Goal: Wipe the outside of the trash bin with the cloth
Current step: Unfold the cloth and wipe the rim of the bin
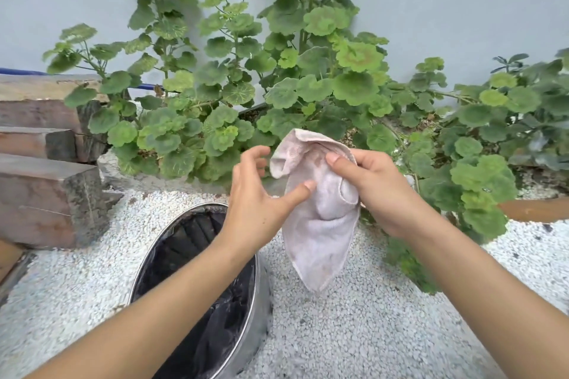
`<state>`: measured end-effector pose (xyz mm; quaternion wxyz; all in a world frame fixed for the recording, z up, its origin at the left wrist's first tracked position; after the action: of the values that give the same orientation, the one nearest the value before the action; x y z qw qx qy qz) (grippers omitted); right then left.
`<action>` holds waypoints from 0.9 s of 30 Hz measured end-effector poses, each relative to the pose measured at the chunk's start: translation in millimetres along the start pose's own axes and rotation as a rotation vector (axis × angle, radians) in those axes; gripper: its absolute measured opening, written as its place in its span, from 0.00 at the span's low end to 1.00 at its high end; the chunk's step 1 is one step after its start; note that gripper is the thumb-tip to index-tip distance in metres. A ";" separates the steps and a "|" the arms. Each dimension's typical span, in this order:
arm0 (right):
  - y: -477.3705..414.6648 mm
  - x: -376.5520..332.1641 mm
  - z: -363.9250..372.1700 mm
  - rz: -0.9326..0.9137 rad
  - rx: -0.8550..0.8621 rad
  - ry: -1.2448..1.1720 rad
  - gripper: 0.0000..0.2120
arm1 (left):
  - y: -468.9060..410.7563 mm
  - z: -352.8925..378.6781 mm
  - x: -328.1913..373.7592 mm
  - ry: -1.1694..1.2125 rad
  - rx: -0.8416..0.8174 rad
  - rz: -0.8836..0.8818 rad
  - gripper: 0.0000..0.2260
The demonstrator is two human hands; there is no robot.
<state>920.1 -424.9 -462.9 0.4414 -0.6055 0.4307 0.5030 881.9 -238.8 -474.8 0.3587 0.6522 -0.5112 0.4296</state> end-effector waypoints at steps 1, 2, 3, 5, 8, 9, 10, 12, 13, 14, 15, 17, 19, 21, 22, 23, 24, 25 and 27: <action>-0.2 -6.5 -3.7 -0.005 0.032 -0.026 0.15 | 7.7 0.1 -4.6 0.049 0.050 -0.071 0.36; 0.1 -13.1 -6.9 -0.015 0.060 -0.044 0.15 | 14.1 1.0 -10.7 0.090 0.081 -0.151 0.38; -0.3 -19.5 -10.0 -0.026 0.084 -0.065 0.15 | 18.5 4.4 -18.4 0.144 0.062 -0.249 0.38; -1.8 -30.4 -14.6 -0.046 0.114 -0.118 0.13 | 27.5 23.0 -32.1 0.294 -0.143 -0.494 0.35; -3.2 -35.5 -21.8 -0.079 0.136 -0.076 0.13 | 39.3 44.2 -35.0 0.472 -0.407 -0.656 0.18; -2.5 -36.1 -23.3 -0.115 0.133 0.036 0.13 | 40.5 45.6 -32.1 0.490 -0.431 -0.650 0.13; -0.2 -36.7 -23.1 -0.163 0.118 0.192 0.13 | 41.0 46.2 -29.6 0.523 -0.431 -0.655 0.09; 8.8 -31.0 -15.0 -0.236 0.058 0.468 0.10 | 39.1 45.6 -25.8 0.617 -0.397 -0.699 0.06; 14.4 -25.1 -8.1 -0.252 0.020 0.533 0.08 | 37.9 45.4 -24.4 0.669 -0.381 -0.726 0.06; 20.2 -19.2 -0.5 -0.266 -0.017 0.573 0.08 | 37.1 45.7 -22.2 0.725 -0.373 -0.756 0.07; 25.0 -12.0 7.4 -0.280 -0.053 0.584 0.09 | 36.4 46.6 -19.9 0.787 -0.374 -0.783 0.08; 33.3 4.5 21.4 -0.260 -0.126 0.518 0.11 | 34.7 46.5 -16.0 0.893 -0.363 -0.817 0.08; 41.0 17.7 30.3 -0.157 -0.172 0.370 0.15 | 30.5 43.3 -14.0 0.977 -0.323 -0.829 0.10; 45.4 23.3 33.4 -0.109 -0.158 0.275 0.29 | 26.4 41.9 -12.9 1.061 -0.301 -0.848 0.13; 46.4 27.0 32.2 -0.109 -0.123 0.249 0.32 | 25.5 41.6 -11.3 1.076 -0.307 -0.855 0.15; 46.9 31.7 30.3 -0.107 -0.074 0.188 0.31 | 24.2 40.8 -9.3 1.054 -0.320 -0.845 0.16; 47.1 38.2 27.8 -0.082 -0.014 0.088 0.25 | 22.2 39.8 -7.7 0.995 -0.337 -0.813 0.16; 47.5 47.2 26.2 -0.029 0.044 -0.049 0.19 | 18.8 37.6 -7.0 0.901 -0.340 -0.763 0.15; 51.3 71.4 26.2 0.131 0.115 -0.286 0.12 | 9.3 26.3 -6.7 0.672 -0.275 -0.622 0.12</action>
<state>873.4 -417.3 -541.5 0.4984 -0.4723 0.4300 0.5863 877.2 -262.2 -490.6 0.6988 0.5458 -0.1996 0.4170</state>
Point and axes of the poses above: each hand's wrist, its own y-axis away from the middle knuckle, its own z-axis out of the palm, x = y × z, the point moved 7 cm from there along -y, towards the middle knuckle, and after that the axes turned 8 degrees about -z, right-handed, at the moved point
